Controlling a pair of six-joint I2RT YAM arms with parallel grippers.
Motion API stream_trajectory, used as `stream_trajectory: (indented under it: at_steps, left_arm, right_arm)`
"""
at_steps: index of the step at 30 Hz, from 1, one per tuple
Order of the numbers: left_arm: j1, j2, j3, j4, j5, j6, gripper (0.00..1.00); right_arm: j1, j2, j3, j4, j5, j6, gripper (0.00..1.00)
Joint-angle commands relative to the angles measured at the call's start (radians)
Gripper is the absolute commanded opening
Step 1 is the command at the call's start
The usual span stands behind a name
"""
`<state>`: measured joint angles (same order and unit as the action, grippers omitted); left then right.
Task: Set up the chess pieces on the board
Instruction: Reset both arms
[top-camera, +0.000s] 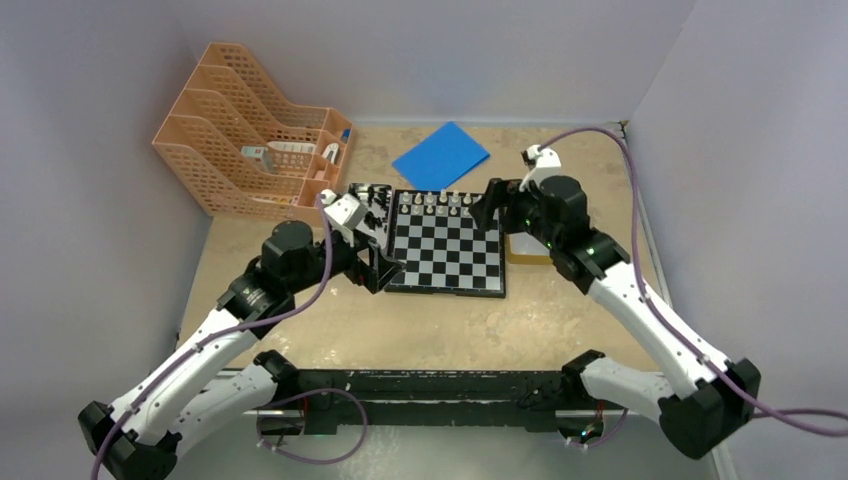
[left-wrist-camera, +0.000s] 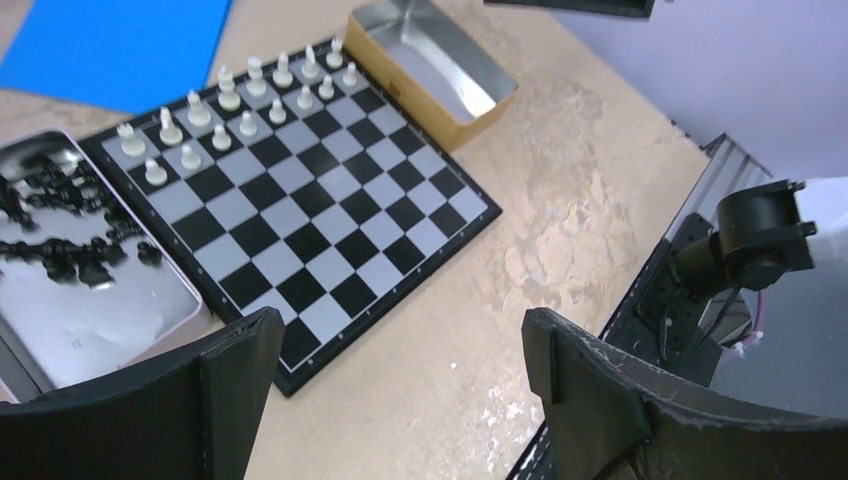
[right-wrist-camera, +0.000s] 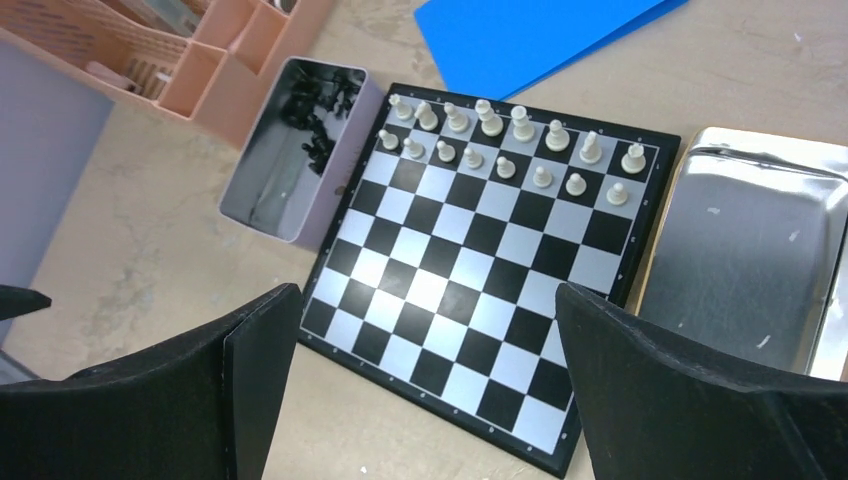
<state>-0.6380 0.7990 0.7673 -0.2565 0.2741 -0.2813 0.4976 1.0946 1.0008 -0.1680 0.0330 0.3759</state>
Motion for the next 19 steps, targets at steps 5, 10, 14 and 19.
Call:
stream_trajectory:
  at_steps: [5,10,14,19]
  left_arm:
    - [-0.003,-0.106,0.005,0.064,-0.009,-0.036,0.91]
    - [-0.003,-0.130,-0.040,0.136,-0.004,-0.050,0.91]
    - [-0.004,-0.136,-0.064,0.164,0.000,-0.052,0.91]
    - [-0.005,-0.141,-0.084,0.181,0.000,-0.050,0.91]
  right_arm:
    - [0.003,-0.202,-0.159,0.141,0.006,0.149,0.99]
    - [0.003,-0.246,-0.226,0.165,0.013,0.188,0.99]
    - [0.002,-0.236,-0.203,0.141,0.021,0.191,0.99]
    - [0.002,-0.232,-0.188,0.132,0.025,0.191,0.99]
